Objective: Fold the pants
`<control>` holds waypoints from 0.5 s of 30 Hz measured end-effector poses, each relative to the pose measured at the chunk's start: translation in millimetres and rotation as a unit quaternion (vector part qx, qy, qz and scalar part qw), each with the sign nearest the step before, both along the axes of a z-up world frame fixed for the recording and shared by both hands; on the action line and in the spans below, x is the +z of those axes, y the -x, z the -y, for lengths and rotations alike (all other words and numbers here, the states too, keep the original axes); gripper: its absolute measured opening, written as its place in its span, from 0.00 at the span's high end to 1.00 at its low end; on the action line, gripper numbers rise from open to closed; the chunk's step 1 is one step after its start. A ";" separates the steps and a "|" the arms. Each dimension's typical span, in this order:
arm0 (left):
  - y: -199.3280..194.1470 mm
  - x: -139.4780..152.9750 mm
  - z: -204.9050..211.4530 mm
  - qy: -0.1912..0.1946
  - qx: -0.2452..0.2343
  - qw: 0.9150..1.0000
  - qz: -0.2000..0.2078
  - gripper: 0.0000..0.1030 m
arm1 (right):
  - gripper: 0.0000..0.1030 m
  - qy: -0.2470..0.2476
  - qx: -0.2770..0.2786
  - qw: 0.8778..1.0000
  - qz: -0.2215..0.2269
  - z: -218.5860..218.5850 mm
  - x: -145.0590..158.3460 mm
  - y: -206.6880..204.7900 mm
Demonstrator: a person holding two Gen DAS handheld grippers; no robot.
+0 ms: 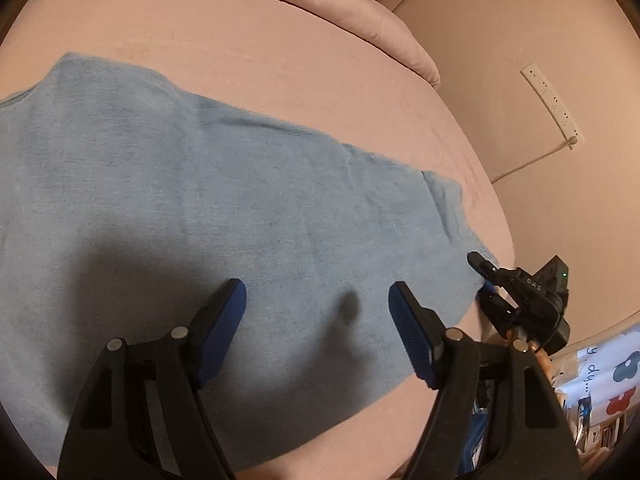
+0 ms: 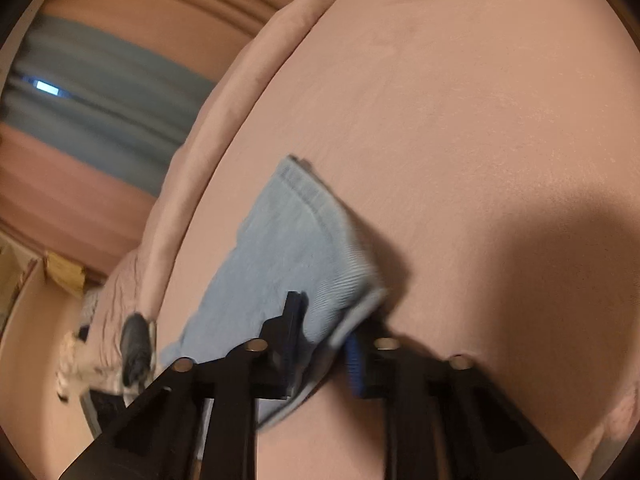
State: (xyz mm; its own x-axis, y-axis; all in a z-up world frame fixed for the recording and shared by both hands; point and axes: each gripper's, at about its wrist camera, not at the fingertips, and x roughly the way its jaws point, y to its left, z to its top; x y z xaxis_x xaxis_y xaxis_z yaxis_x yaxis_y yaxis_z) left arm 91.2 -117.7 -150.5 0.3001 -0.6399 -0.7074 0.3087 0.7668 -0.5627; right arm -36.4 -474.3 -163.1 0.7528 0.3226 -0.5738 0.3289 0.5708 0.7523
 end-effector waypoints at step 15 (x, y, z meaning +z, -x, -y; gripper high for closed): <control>-16.7 38.3 -4.6 0.191 0.013 0.980 -0.055 0.22 | 0.86 0.239 0.200 0.942 0.124 -148.4 98.0 -34.0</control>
State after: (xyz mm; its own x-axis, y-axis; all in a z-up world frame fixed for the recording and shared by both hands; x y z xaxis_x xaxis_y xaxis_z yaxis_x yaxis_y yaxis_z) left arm 107.9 -113.0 -112.2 0.2549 -0.8575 -0.4470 0.2130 0.5007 -0.8390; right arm -2.4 -325.9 -65.1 0.7555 0.3584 -0.5484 -0.1370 0.9050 0.4027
